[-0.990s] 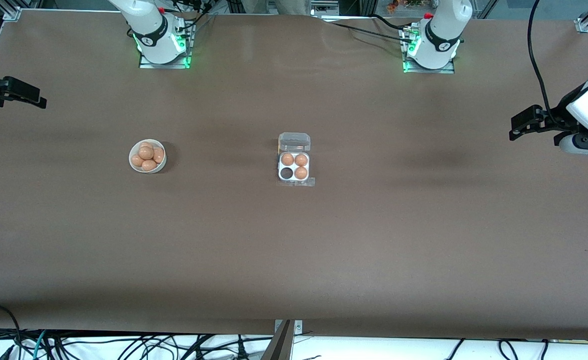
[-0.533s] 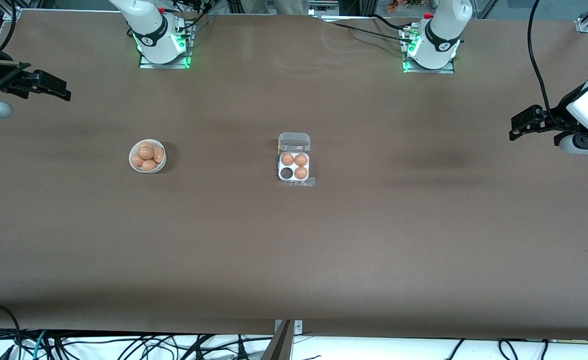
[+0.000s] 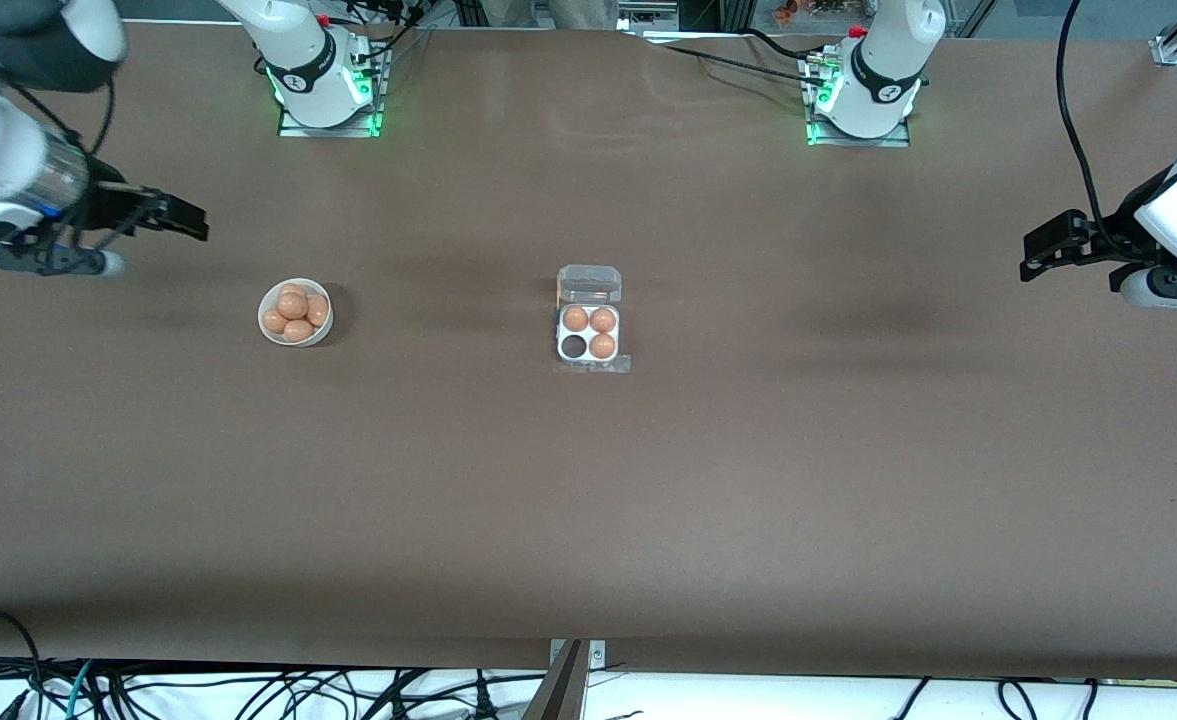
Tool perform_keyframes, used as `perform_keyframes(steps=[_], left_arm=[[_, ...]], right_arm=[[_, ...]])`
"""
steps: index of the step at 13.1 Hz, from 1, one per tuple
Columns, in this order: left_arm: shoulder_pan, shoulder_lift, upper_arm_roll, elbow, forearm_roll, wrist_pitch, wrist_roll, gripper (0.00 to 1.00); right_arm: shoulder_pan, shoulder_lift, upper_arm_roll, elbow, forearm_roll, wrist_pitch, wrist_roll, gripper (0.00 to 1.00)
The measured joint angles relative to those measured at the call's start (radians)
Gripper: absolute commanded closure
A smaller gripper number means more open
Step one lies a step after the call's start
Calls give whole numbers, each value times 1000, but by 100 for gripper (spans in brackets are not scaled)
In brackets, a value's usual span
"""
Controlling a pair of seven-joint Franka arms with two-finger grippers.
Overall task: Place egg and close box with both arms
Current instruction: 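Move the right gripper over the white bowl of brown eggs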
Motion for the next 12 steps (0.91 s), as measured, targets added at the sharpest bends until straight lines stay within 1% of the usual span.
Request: perform_keyframes(steps=[3, 12], left_arm=[[0, 0, 0, 0, 0, 0, 0, 0], [0, 0, 0, 0, 0, 0, 0, 0]], right_arm=[[1, 7, 37, -130, 0, 162, 23, 0], [1, 146, 45, -262, 0, 465, 26, 0]])
